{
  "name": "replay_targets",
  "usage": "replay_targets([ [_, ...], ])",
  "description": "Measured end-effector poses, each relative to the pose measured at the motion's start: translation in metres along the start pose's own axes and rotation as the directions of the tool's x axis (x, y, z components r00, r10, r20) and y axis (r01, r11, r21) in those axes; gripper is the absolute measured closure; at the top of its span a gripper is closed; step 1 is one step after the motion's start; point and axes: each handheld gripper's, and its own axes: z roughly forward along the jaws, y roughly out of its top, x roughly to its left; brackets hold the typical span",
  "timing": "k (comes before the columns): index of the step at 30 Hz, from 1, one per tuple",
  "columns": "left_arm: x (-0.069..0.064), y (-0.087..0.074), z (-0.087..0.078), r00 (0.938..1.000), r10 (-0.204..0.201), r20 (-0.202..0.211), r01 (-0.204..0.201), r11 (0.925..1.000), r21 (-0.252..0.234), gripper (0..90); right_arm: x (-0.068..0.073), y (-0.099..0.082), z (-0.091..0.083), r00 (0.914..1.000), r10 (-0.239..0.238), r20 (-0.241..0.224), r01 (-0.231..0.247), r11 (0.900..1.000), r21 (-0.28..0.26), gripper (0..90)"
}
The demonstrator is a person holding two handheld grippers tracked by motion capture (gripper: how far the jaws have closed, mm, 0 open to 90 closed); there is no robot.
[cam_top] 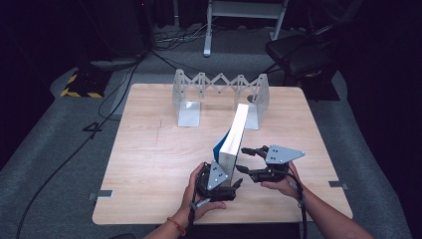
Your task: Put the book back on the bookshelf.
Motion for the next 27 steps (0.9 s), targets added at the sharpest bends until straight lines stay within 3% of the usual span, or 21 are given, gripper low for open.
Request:
replay_targets([
  [10, 0.005, -0.001, 0.001, 0.9994, -0.017, -0.032, 0.016, 0.9998, -0.014, 33.2, -0.003, -0.001, 0.001, 0.9999, 0.013, 0.002, -0.013, 0.9999, 0.003, 40.9],
  [17, 0.010, -0.002, -0.001, 0.9991, -0.043, 0.002, 0.043, 0.9990, -0.013, 38.5, -0.006, -0.004, 0.001, 0.9997, 0.019, 0.012, -0.019, 0.9998, 0.011, 40.1],
  [23, 0.021, -0.004, -0.007, 0.9974, -0.069, 0.024, 0.069, 0.9976, 0.003, 50.8, -0.020, -0.014, -0.008, 0.9984, 0.056, 0.013, -0.056, 0.9979, 0.033, 38.2],
  [27, 0.030, -0.004, -0.012, 0.9973, -0.070, 0.022, 0.069, 0.9973, 0.022, 54.4, -0.040, -0.032, -0.023, 0.9969, 0.035, 0.070, -0.042, 0.9939, 0.101, 36.0],
])
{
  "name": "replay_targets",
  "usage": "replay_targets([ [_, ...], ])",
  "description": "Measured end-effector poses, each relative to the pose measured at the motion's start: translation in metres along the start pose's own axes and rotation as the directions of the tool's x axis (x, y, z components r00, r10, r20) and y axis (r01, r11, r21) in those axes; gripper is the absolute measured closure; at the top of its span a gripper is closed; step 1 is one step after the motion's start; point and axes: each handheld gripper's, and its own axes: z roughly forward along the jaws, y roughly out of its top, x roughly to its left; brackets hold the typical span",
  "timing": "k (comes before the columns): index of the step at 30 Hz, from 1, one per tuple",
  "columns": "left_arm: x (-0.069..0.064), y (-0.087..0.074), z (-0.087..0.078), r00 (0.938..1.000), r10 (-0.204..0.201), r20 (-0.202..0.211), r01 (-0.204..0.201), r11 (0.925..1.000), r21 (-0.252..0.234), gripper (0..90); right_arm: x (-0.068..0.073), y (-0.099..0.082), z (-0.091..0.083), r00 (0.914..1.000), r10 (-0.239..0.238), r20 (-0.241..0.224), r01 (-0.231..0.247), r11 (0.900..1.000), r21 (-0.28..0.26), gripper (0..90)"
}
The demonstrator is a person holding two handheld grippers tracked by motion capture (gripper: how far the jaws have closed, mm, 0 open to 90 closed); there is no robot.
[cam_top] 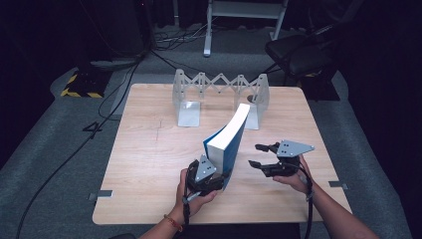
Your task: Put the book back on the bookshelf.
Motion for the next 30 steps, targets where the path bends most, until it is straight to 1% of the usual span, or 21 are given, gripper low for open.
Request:
replay_targets([
  [1, 0.000, 0.000, 0.000, 1.0000, 0.000, 0.000, 0.000, 1.0000, 0.000, 55.8, 0.000, 0.000, 0.000, 1.0000, 0.000, 0.000, 0.000, 1.0000, 0.000, 36.0],
  [4, 0.006, 0.000, -0.002, 0.9999, 0.003, 0.011, -0.003, 1.0000, 0.004, 56.5, -0.021, -0.024, -0.008, 0.9977, 0.068, 0.006, -0.068, 0.9950, 0.072, 35.2],
  [5, 0.008, 0.000, -0.002, 0.9998, -0.002, 0.021, 0.002, 1.0000, 0.003, 56.7, -0.026, -0.032, -0.010, 0.9976, 0.067, 0.019, -0.069, 0.9918, 0.108, 33.9],
  [6, 0.010, 0.000, -0.002, 0.9995, 0.000, 0.031, 0.000, 1.0000, 0.006, 56.9, -0.030, -0.042, -0.014, 0.9981, 0.058, 0.022, -0.061, 0.9860, 0.155, 33.4],
  [7, 0.011, 0.001, -0.002, 0.9994, 0.018, 0.031, -0.018, 0.9997, 0.013, 56.9, -0.033, -0.050, -0.016, 0.9983, 0.054, 0.024, -0.058, 0.9803, 0.189, 33.5],
  [8, 0.012, 0.001, -0.002, 0.9991, 0.021, 0.038, -0.021, 0.9997, 0.012, 56.8, -0.036, -0.057, -0.018, 0.9984, 0.050, 0.024, -0.055, 0.9728, 0.225, 33.3],
  [10, 0.015, 0.001, -0.002, 0.9983, 0.032, 0.048, -0.032, 0.9994, 0.010, 56.8, -0.042, -0.073, -0.024, 0.9962, 0.086, 0.015, -0.087, 0.9634, 0.253, 33.2],
  [12, 0.017, 0.000, -0.002, 0.9979, 0.034, 0.054, -0.035, 0.9994, 0.007, 56.7, -0.047, -0.078, -0.027, 0.9967, 0.077, 0.026, -0.081, 0.9555, 0.283, 31.5],
  [13, 0.018, 0.000, -0.003, 0.9977, 0.040, 0.054, -0.041, 0.9991, 0.007, 56.5, -0.049, -0.079, -0.029, 0.9961, 0.082, 0.033, -0.088, 0.9551, 0.283, 31.8],
  [14, 0.019, 0.000, -0.002, 0.9974, 0.043, 0.057, -0.043, 0.9990, 0.007, 56.3, -0.050, -0.080, -0.031, 0.9944, 0.101, 0.033, -0.106, 0.9560, 0.274, 31.7],
  [15, 0.020, -0.001, -0.002, 0.9972, 0.039, 0.064, -0.039, 0.9992, 0.006, 56.2, -0.052, -0.081, -0.032, 0.9927, 0.117, 0.029, -0.120, 0.9540, 0.275, 31.6],
  [16, 0.020, -0.001, -0.002, 0.9972, 0.039, 0.064, -0.039, 0.9992, 0.006, 55.9, -0.052, -0.081, -0.032, 0.9927, 0.117, 0.029, -0.120, 0.9540, 0.275, 31.6],
  [18, 0.020, -0.002, -0.001, 0.9972, 0.037, 0.065, -0.037, 0.9993, -0.001, 55.4, -0.053, -0.084, -0.036, 0.9899, 0.141, 0.011, -0.139, 0.9504, 0.278, 30.7],
  [20, 0.020, -0.002, -0.001, 0.9972, 0.037, 0.065, -0.037, 0.9993, -0.001, 54.6, -0.052, -0.085, -0.038, 0.9869, 0.160, 0.016, -0.159, 0.9477, 0.277, 28.8],
  [21, 0.020, -0.002, -0.001, 0.9973, 0.042, 0.060, -0.042, 0.9991, 0.001, 54.4, -0.052, -0.085, -0.038, 0.9866, 0.162, 0.013, -0.160, 0.9482, 0.275, 28.8],
  [22, 0.019, -0.002, -0.001, 0.9973, 0.043, 0.059, -0.043, 0.9991, 0.001, 54.2, -0.050, -0.086, -0.038, 0.9868, 0.157, 0.038, -0.162, 0.9487, 0.272, 28.6],
  [24, 0.020, -0.003, 0.000, 0.9972, 0.036, 0.065, -0.036, 0.9993, -0.002, 54.2, -0.049, -0.087, -0.038, 0.9794, 0.189, 0.071, -0.201, 0.9465, 0.252, 28.4],
  [26, 0.021, -0.003, 0.000, 0.9968, 0.030, 0.074, -0.029, 0.9996, -0.006, 54.1, -0.046, -0.089, -0.039, 0.9703, 0.212, 0.117, -0.234, 0.9452, 0.228, 27.6],
  [28, 0.021, -0.003, 0.001, 0.9966, 0.030, 0.077, -0.030, 0.9995, -0.007, 54.1, -0.044, -0.092, -0.039, 0.9634, 0.230, 0.138, -0.256, 0.9394, 0.227, 25.9],
  [29, 0.021, -0.003, 0.001, 0.9965, 0.028, 0.078, -0.028, 0.9996, -0.006, 54.1, -0.042, -0.094, -0.039, 0.9591, 0.232, 0.162, -0.265, 0.9379, 0.224, 24.0],
  [30, 0.021, -0.003, 0.001, 0.9965, 0.028, 0.078, -0.028, 0.9996, -0.006, 54.0, -0.042, -0.094, -0.039, 0.9591, 0.232, 0.162, -0.265, 0.9379, 0.224, 24.0],
])
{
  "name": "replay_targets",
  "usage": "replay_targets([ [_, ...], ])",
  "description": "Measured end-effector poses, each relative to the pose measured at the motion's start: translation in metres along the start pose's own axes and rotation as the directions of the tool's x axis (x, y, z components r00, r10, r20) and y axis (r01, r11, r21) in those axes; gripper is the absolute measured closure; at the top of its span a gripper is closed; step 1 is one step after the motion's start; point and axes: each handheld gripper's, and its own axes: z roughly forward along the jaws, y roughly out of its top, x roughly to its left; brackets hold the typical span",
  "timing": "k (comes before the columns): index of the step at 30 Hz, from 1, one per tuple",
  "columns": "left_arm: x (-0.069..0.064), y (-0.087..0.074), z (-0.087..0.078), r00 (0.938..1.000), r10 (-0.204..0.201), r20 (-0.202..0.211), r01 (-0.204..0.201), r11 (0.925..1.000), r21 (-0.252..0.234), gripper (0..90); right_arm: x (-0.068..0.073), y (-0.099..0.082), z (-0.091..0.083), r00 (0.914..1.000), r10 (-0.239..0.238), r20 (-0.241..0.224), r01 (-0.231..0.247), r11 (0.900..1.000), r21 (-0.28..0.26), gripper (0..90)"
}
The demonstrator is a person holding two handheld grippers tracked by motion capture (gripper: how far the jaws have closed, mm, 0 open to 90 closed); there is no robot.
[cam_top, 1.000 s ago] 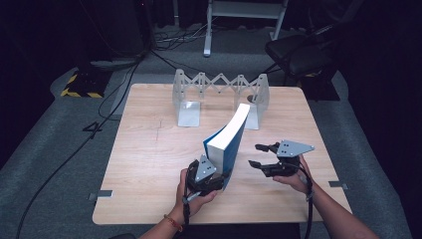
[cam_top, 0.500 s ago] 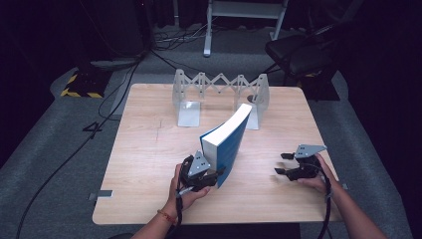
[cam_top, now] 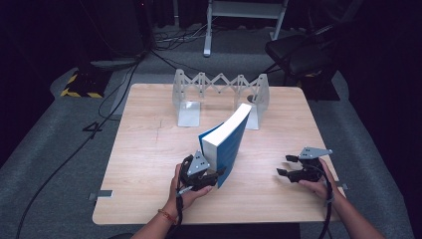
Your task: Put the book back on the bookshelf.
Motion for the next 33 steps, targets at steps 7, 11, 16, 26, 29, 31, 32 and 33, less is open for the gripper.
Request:
replay_targets([
  [7, 0.003, 0.000, 0.001, 0.9998, -0.002, 0.020, 0.002, 1.0000, 0.006, 52.7, 0.014, -0.005, 0.003, 0.9982, -0.001, 0.060, -0.001, 0.9992, 0.040, 19.8],
  [11, 0.003, -0.001, 0.006, 0.9998, -0.007, -0.020, 0.007, 0.9998, 0.016, 44.8, 0.012, -0.004, 0.004, 0.9986, 0.001, 0.053, -0.004, 0.9990, 0.046, 18.5],
  [16, 0.007, -0.001, 0.010, 0.9997, -0.013, -0.021, 0.013, 0.9999, 0.001, 42.4, 0.010, -0.004, 0.005, 0.9989, -0.008, 0.045, 0.006, 0.9989, 0.046, 18.3],
  [26, 0.014, 0.000, 0.012, 0.9949, -0.051, 0.087, 0.052, 0.9986, -0.008, 59.7, 0.008, -0.003, 0.006, 0.9991, -0.007, 0.041, 0.006, 0.9990, 0.045, 18.5],
  [29, 0.013, 0.001, 0.011, 0.9918, -0.028, 0.125, 0.028, 0.9996, 0.002, 59.6, 0.007, -0.003, 0.006, 0.9993, -0.016, 0.033, 0.014, 0.9988, 0.046, 18.4],
  [31, 0.011, 0.002, 0.011, 0.9893, -0.007, 0.146, 0.006, 0.9999, 0.008, 59.5, 0.006, -0.003, 0.006, 0.9995, -0.023, 0.023, 0.022, 0.9987, 0.046, 18.0],
  [32, 0.010, 0.002, 0.010, 0.9874, 0.000, 0.158, -0.002, 0.9999, 0.012, 59.5, 0.006, -0.003, 0.006, 0.9995, -0.025, 0.021, 0.024, 0.9987, 0.046, 17.9],
  [33, 0.009, 0.002, 0.010, 0.9855, 0.005, 0.169, -0.008, 0.9998, 0.016, 59.4, 0.006, -0.003, 0.006, 0.9994, -0.030, 0.017, 0.029, 0.9985, 0.047, 17.9],
])
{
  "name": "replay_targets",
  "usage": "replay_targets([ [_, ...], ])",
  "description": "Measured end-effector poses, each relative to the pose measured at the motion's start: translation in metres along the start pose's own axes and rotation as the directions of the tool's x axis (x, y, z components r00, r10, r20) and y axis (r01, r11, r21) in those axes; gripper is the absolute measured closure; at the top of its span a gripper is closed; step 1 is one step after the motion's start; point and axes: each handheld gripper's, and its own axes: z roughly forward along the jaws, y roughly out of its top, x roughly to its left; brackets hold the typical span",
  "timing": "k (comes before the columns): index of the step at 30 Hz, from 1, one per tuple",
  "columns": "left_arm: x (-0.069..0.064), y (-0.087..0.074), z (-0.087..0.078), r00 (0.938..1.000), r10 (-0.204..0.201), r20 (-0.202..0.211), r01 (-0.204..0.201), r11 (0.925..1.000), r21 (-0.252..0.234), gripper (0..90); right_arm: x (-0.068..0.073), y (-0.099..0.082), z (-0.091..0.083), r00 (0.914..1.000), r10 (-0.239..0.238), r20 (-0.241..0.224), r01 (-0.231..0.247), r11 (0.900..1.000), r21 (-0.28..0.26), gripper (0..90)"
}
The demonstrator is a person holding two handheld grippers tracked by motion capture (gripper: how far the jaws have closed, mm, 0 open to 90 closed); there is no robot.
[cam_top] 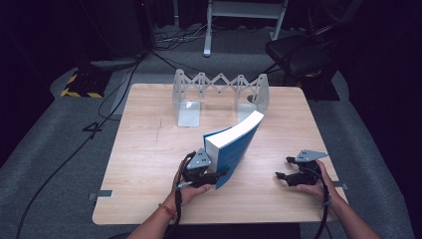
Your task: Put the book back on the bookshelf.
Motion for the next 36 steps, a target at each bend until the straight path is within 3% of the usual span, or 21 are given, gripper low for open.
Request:
replay_targets([
  [6, -0.007, 0.001, 0.001, 0.9973, 0.035, 0.065, -0.036, 0.9992, 0.017, 59.3, 0.000, 0.000, 0.000, 0.9993, -0.027, -0.027, 0.027, 0.9996, 0.001, 18.0],
  [10, -0.010, 0.001, 0.003, 0.9923, 0.026, 0.121, -0.028, 0.9995, 0.013, 59.1, 0.002, 0.000, 0.000, 0.9971, -0.051, -0.056, 0.051, 0.9987, -0.003, 18.2],
  [18, -0.018, 0.000, 0.006, 0.9715, 0.032, 0.235, -0.037, 0.9991, 0.021, 59.2, 0.005, 0.002, 0.002, 0.9902, -0.095, -0.103, 0.095, 0.9955, -0.004, 18.3],
  [22, -0.015, 0.002, 0.005, 0.9709, 0.065, 0.231, -0.075, 0.9966, 0.035, 59.2, 0.012, 0.005, 0.005, 0.9783, -0.139, -0.154, 0.139, 0.9903, -0.012, 18.3],
  [29, -0.009, 0.001, 0.004, 0.9710, 0.053, 0.233, -0.062, 0.9976, 0.031, 59.2, 0.026, 0.016, 0.017, 0.9542, -0.197, -0.225, 0.197, 0.9801, -0.026, 18.8],
  [30, -0.009, 0.001, 0.004, 0.9710, 0.053, 0.233, -0.062, 0.9976, 0.031, 59.1, 0.026, 0.016, 0.017, 0.9542, -0.197, -0.225, 0.197, 0.9801, -0.026, 18.8],
  [33, -0.009, 0.001, 0.004, 0.9701, 0.059, 0.236, -0.068, 0.9972, 0.030, 58.9, 0.035, 0.022, 0.024, 0.9357, -0.234, -0.264, 0.232, 0.9720, -0.038, 19.7],
  [36, -0.009, 0.001, 0.004, 0.9695, 0.062, 0.237, -0.072, 0.9968, 0.034, 58.8, 0.042, 0.027, 0.030, 0.9234, -0.254, -0.288, 0.252, 0.9668, -0.043, 20.1],
])
